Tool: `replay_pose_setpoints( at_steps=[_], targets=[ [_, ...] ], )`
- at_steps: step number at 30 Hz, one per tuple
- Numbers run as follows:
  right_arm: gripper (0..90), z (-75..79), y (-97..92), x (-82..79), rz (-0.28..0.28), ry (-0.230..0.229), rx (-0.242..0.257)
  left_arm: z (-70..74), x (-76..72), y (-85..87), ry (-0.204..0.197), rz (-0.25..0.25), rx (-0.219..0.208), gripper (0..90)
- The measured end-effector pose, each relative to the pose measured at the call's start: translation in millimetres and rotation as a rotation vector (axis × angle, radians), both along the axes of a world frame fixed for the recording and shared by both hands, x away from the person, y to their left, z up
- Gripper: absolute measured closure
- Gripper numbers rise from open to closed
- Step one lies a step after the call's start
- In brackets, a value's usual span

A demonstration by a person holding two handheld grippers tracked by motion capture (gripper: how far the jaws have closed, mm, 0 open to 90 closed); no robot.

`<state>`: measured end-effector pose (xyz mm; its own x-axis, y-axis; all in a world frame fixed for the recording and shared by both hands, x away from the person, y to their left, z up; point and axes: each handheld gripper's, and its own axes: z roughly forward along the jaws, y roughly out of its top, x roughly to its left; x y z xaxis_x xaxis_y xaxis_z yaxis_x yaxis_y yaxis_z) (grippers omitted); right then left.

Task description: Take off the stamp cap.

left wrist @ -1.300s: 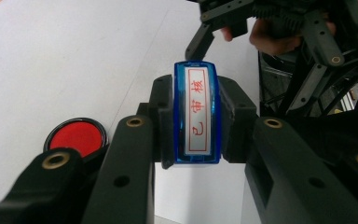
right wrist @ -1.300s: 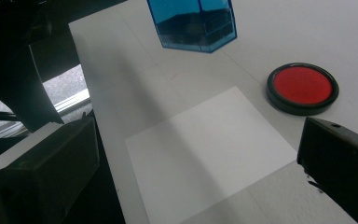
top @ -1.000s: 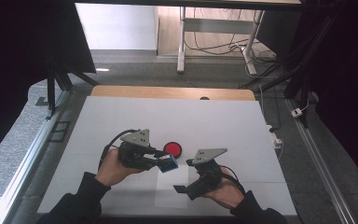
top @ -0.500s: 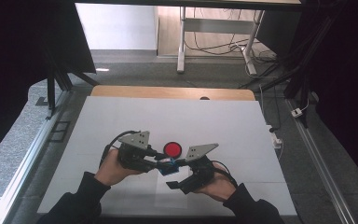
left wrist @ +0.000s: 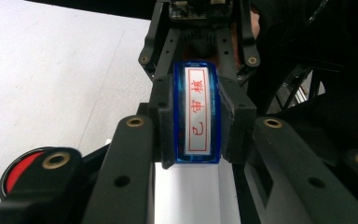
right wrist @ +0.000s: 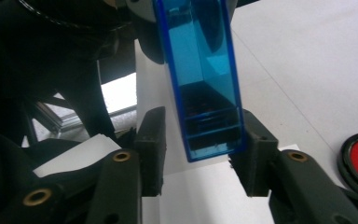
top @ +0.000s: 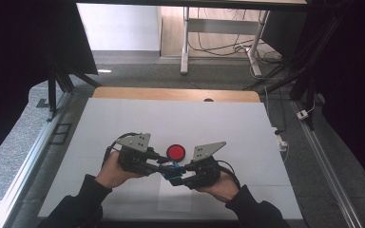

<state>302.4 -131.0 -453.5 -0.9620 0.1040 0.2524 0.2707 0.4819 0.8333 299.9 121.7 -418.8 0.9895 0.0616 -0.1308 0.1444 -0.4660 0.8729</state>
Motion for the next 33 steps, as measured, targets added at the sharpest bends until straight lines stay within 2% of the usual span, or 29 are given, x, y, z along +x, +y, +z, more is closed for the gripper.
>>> replay_pose_setpoints(
  at_steps=[4,14,16,18,21,25,26,33],
  targets=[
    [64.8,0.3,-0.2,0.2,0.016,0.0,0.004,0.4,-0.4,-0.3,-0.003,-0.015,-0.002,70.3],
    [68.3,2.1,-1.0,0.1,0.041,0.007,0.005,1.4,-1.4,0.3,-0.011,-0.034,-0.016,70.4],
    [68.5,2.6,-1.1,0.7,0.042,0.024,0.004,1.8,-1.8,0.6,-0.011,-0.031,-0.021,70.4],
    [68.7,2.7,-1.6,2.2,0.04,0.073,0.01,2.7,-1.8,0.8,-0.01,-0.032,-0.025,70.4],
    [68.9,2.0,-1.8,2.6,0.038,0.11,0.014,3.3,-2.6,0.1,-0.017,-0.034,-0.012,70.5],
    [69.0,3.0,-1.3,0.2,0.052,0.072,-0.011,3.0,-2.8,-1.1,-0.01,-0.05,-0.004,70.5],
    [69.0,3.7,-0.4,-2.3,0.076,0.03,-0.046,3.2,-2.9,-1.1,-0.007,-0.055,-0.005,70.5],
    [69.0,2.6,2.9,-6.7,0.085,-0.02,-0.084,5.4,-2.5,4.6,-0.019,-0.037,-0.012,70.5]
  ],
)
